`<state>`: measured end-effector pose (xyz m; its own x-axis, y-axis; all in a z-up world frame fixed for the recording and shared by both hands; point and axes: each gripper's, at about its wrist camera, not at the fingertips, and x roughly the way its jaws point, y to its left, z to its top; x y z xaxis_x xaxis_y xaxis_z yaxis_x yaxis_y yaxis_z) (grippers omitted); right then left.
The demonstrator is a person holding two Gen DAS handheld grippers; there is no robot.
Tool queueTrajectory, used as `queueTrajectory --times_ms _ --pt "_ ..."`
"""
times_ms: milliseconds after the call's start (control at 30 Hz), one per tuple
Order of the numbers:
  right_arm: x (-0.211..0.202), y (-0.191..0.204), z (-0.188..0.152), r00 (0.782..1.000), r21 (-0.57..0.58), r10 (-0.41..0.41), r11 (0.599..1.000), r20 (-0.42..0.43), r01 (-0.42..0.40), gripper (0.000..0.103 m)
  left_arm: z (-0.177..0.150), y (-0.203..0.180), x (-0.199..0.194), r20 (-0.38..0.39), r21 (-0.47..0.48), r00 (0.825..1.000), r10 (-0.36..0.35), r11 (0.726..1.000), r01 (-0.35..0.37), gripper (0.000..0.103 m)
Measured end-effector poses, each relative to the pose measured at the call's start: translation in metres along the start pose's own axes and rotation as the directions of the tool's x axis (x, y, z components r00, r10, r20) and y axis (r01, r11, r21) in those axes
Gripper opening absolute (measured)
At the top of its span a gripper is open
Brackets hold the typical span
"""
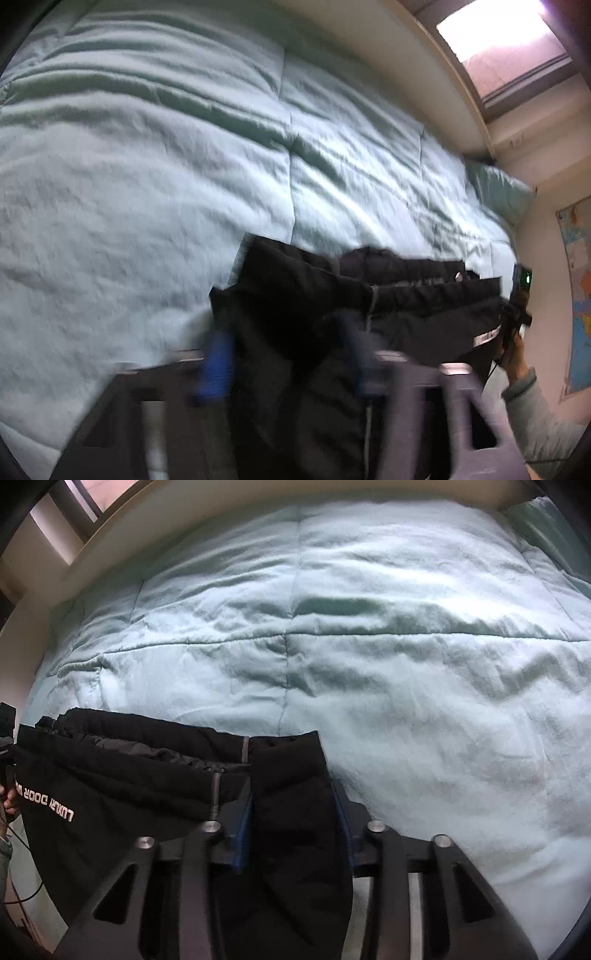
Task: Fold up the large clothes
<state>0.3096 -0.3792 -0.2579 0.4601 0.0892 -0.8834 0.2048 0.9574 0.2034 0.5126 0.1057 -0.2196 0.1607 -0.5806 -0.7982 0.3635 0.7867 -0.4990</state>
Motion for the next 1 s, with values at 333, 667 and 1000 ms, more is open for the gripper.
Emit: queueTrajectory --times_ms 333,667,1000 --pt "-0.067 0.041 0.031 0.936 -0.071 -0.284 0.950 0.209 0.304 0.017 0.009 -0.044 -0.083 0.274 0.040 0.961 0.037 0.998 -0.049 0.015" --pt "0.075 0.041 0.069 0.930 -0.115 -0.360 0.929 -0.071 0.351 0.018 0.033 0.024 0.042 0.030 -0.172 0.968 0.251 0.955 -0.242 0.020" --pt "0.041 0.003 0.064 0.967 0.062 -0.249 0.966 -0.057 0.253 0.051 0.031 0.059 0.008 0.066 -0.253 0.997 0.044 0.967 -0.026 0.033"
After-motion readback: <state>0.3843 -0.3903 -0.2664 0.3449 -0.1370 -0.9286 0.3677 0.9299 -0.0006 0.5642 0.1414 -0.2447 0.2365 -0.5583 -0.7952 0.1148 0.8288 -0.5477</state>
